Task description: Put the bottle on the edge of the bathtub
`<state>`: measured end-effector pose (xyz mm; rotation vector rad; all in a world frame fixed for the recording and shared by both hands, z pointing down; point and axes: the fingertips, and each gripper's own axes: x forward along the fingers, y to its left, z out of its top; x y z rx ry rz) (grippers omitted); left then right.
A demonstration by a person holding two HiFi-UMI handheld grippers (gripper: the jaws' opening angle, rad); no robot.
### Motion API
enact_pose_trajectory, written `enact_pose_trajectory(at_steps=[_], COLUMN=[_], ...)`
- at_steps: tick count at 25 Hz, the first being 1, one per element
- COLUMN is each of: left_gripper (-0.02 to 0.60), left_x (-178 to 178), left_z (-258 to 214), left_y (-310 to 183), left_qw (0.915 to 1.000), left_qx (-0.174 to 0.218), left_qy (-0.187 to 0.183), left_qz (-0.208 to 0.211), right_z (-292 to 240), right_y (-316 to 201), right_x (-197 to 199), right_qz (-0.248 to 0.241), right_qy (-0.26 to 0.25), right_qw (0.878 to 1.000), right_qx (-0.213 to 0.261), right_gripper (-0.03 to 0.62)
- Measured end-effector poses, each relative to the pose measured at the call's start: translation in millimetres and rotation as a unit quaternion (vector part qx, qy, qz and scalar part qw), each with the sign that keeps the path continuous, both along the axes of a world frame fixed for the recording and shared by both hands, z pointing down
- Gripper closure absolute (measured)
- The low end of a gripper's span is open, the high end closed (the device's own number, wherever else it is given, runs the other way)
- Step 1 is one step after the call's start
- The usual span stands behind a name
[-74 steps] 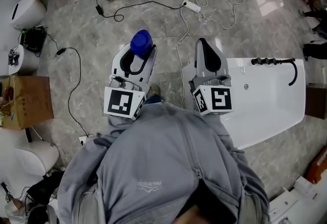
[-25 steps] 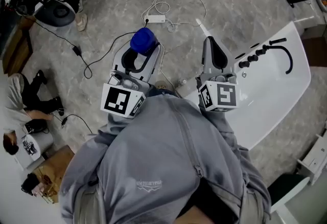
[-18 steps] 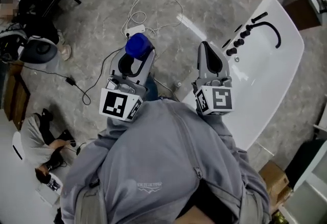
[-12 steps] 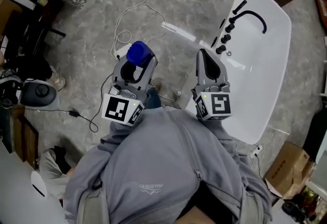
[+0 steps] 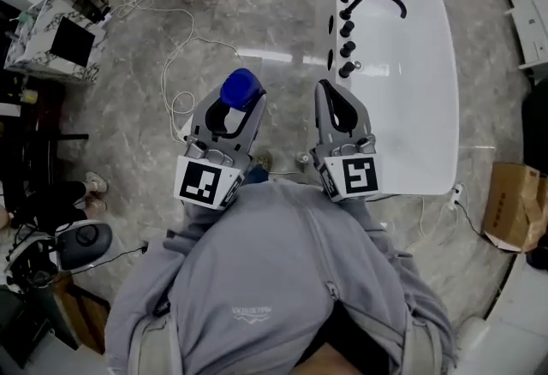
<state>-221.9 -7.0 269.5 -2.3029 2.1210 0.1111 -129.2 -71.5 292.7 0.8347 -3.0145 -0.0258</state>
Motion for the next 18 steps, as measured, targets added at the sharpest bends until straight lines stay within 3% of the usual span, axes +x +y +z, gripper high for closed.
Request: enact_pose_trajectory(at_steps=[8, 18], left_gripper=[0.426, 0.426], left_x=[9.8, 83.2], left_z=[22.0, 41.3], left_y=[-41.4, -81.0], left_qw=[0.9928, 0.9713], left_qx=[-0.015, -0.026], left_qy=[0.009, 0.006], left_qz=[0.118, 0.236], right_z=[20.1, 36.1], right_y=[-8.2, -25.0], right_x=[32.5, 106.2], right_qz=[0.132, 0.239], right_qy=[0.032, 0.043], right_qw=[0.991, 0.969], right_qx=[-0.019, -0.040], right_gripper=[0.591, 0.591])
